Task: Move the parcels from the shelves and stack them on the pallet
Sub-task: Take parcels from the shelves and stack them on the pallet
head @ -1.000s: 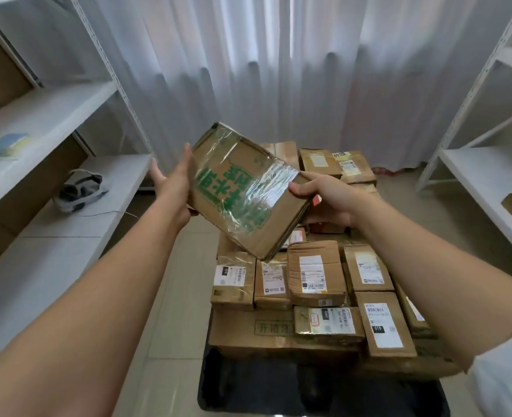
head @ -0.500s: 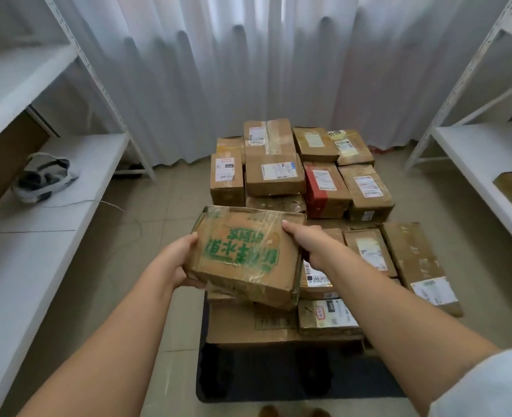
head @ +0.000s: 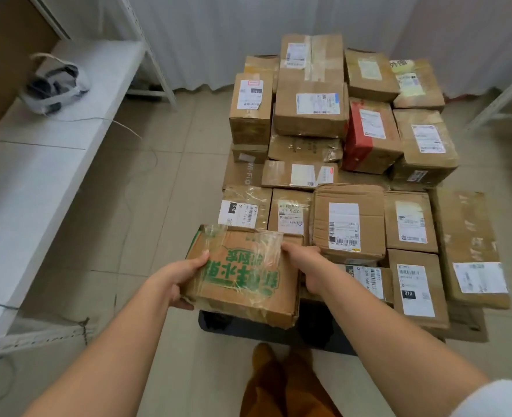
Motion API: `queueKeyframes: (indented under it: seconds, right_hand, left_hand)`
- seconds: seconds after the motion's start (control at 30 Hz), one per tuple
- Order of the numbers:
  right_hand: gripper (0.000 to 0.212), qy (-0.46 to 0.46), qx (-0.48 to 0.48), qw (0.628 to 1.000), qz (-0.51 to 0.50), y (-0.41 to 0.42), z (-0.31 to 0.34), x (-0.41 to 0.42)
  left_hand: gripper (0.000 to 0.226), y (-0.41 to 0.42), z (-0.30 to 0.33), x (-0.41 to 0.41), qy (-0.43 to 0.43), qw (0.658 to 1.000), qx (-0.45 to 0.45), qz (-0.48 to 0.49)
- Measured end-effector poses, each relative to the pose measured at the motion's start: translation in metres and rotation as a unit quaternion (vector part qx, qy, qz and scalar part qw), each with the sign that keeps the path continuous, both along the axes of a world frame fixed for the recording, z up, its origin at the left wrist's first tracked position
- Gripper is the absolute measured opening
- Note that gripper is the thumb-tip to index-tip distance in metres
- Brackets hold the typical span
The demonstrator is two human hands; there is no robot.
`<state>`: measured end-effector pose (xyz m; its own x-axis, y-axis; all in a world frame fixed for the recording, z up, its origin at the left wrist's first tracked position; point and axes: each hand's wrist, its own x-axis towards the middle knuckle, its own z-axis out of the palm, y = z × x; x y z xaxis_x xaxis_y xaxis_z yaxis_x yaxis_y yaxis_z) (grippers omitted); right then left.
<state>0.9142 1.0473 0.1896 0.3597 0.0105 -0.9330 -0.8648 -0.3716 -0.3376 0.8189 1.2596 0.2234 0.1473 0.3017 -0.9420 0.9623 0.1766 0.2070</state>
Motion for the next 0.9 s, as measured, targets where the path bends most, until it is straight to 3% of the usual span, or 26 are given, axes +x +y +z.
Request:
queueKeyframes:
  seconds: [0.1, 0.17, 0.27, 0.4, 0.57, 0.63, 0.77, 0.9]
  right_hand:
    - [0.092, 0.026, -0.019, 0.999, -0.004, 0.0, -0.022, -0.01]
    - [0.094, 0.066, -0.017, 0.998, -0.004, -0.002, -0.037, -0.018]
    - [0.091, 0.091, -0.014, 0.996, 0.009, -0.008, -0.056, -0.024]
    - [0.085, 0.064, -0.028, 0.997, 0.023, -0.019, -0.07, -0.025]
    - [0.102, 0.069, -0.037, 0.995, 0.054, -0.018, -0.056, -0.015]
    - [0.108, 0.071, -0.027, 0.995, 0.066, -0.015, -0.045, -0.013]
    - [0.091, 0.064, 0.034, 0.993, 0.095, -0.006, -0.024, -0.01]
    - [0.077, 0.052, 0.087, 0.992, 0.077, 0.0, 0.004, -0.002]
  left_hand:
    - [0.081, -0.007, -0.019, -0.006, 0.048, 0.999, -0.008, 0.002]
    - [0.085, -0.012, -0.033, -0.01, 0.059, 0.998, -0.007, 0.01]
    - [0.075, -0.019, -0.057, -0.017, 0.056, 0.998, -0.003, 0.013]
    - [0.039, -0.029, -0.081, -0.021, 0.025, 0.998, -0.013, 0.049]
    - [0.079, -0.021, -0.074, -0.021, 0.028, 0.998, -0.022, 0.05]
    - [0.084, -0.009, -0.063, -0.018, 0.034, 0.998, -0.025, 0.046]
    - [0.06, 0.019, -0.035, -0.014, -0.012, 0.999, 0.002, 0.044]
    - [0.072, 0.044, -0.003, -0.001, -0.068, 0.997, 0.028, 0.031]
